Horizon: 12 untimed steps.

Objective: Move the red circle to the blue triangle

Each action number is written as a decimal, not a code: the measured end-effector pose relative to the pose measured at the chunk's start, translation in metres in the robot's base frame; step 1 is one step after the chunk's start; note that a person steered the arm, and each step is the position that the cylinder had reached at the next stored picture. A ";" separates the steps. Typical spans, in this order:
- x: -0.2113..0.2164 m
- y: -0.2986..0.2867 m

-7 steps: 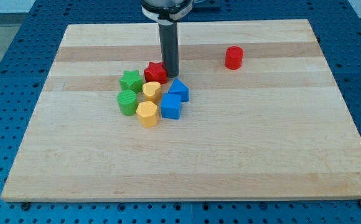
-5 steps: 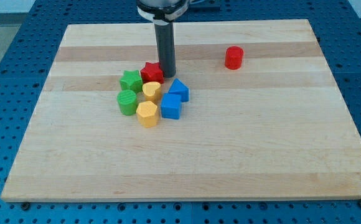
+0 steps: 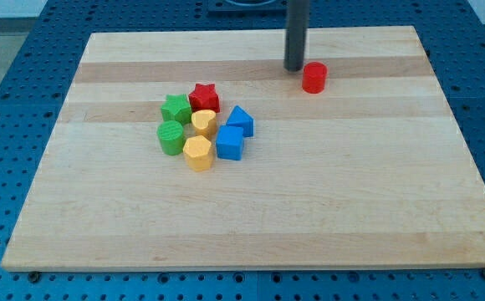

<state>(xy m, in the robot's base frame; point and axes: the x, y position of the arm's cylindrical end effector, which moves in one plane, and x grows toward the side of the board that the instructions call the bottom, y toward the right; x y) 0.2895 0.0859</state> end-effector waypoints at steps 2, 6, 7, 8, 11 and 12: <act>0.010 0.045; 0.038 0.028; 0.029 0.017; 0.027 0.007; 0.027 -0.025; 0.029 -0.028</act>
<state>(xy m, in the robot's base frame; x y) 0.3181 0.0575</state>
